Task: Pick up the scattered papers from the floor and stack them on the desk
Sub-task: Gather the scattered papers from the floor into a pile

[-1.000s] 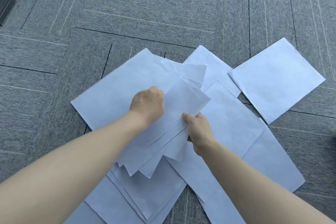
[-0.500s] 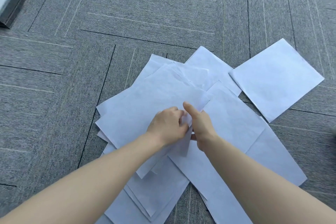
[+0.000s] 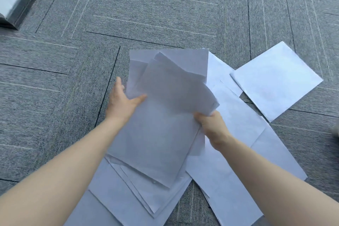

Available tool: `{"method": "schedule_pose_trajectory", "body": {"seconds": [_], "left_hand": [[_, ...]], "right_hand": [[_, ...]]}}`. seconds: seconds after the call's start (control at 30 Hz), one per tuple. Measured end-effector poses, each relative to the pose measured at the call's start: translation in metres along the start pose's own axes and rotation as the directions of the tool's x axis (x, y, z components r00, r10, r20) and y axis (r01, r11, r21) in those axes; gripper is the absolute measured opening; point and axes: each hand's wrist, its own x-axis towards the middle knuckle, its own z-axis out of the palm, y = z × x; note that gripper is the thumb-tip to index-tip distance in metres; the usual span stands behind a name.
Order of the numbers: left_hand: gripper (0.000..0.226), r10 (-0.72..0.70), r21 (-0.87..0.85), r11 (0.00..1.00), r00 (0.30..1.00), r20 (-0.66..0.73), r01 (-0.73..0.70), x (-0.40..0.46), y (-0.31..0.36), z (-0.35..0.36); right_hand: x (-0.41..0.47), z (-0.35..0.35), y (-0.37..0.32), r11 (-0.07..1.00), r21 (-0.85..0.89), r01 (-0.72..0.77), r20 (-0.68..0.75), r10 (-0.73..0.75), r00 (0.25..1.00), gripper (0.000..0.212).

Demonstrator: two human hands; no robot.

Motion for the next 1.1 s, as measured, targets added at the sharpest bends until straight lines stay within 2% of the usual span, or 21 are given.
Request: {"method": "schedule_pose_trajectory", "body": {"seconds": [0.07, 0.13, 0.27, 0.33, 0.4, 0.53, 0.6, 0.7, 0.77, 0.83, 0.97, 1.1], "left_hand": [[0.085, -0.047, -0.305, 0.947, 0.984, 0.173, 0.099, 0.002, -0.007, -0.009], [0.058, -0.020, -0.478, 0.860, 0.948, 0.316, 0.178, -0.005, -0.010, -0.016], [0.081, 0.022, -0.541, 0.783, 0.856, 0.516, 0.306, -0.021, -0.015, -0.022], [0.066, 0.028, -0.540, 0.776, 0.838, 0.546, 0.326, -0.029, -0.014, -0.020], [0.051, 0.007, -0.514, 0.797, 0.846, 0.533, 0.317, -0.034, -0.014, -0.016], [0.040, -0.036, -0.471, 0.841, 0.896, 0.442, 0.266, -0.038, -0.017, -0.012], [0.034, -0.077, -0.458, 0.849, 0.919, 0.386, 0.264, -0.034, -0.023, -0.017], [0.034, -0.121, -0.452, 0.856, 0.947, 0.299, 0.252, -0.029, -0.038, -0.027], [0.039, -0.147, -0.450, 0.855, 0.952, 0.267, 0.258, -0.028, -0.046, -0.034], [0.035, -0.177, -0.452, 0.849, 0.953, 0.245, 0.274, -0.031, -0.050, -0.043], [0.032, -0.218, -0.442, 0.846, 0.950, 0.223, 0.298, -0.038, -0.055, -0.056], [0.027, -0.220, -0.418, 0.859, 0.951, 0.219, 0.295, -0.045, -0.055, -0.059]], "right_hand": [[-0.002, -0.003, -0.001, 0.998, 0.070, 0.001, 0.018, -0.002, 1.000, 0.021], [-0.004, -0.005, -0.004, 0.989, 0.146, -0.005, 0.033, 0.000, 0.999, 0.023], [-0.007, -0.005, -0.009, 0.954, 0.300, -0.009, 0.038, -0.003, 0.999, 0.016], [-0.008, -0.002, -0.011, 0.947, 0.322, -0.013, 0.050, -0.004, 0.999, 0.013], [-0.009, 0.003, -0.013, 0.965, 0.259, -0.027, 0.070, 0.009, 0.998, 0.014], [-0.008, 0.003, -0.009, 0.994, 0.094, -0.049, 0.076, 0.042, 0.996, 0.027], [-0.008, -0.006, -0.003, 0.996, -0.001, -0.093, -0.004, 0.093, 0.996, 0.031], [-0.004, -0.031, 0.013, 0.972, -0.086, -0.219, -0.244, 0.192, 0.951, 0.036], [-0.007, -0.049, 0.020, 0.942, -0.198, -0.270, -0.416, 0.168, 0.893, 0.043], [-0.012, -0.064, 0.024, 0.888, -0.306, -0.342, -0.522, 0.143, 0.841, 0.052], [-0.016, -0.080, 0.030, 0.780, -0.350, -0.519, -0.588, 0.248, 0.770, 0.080], [-0.020, -0.078, 0.028, 0.724, -0.382, -0.575, -0.596, 0.283, 0.752, 0.093]]}}
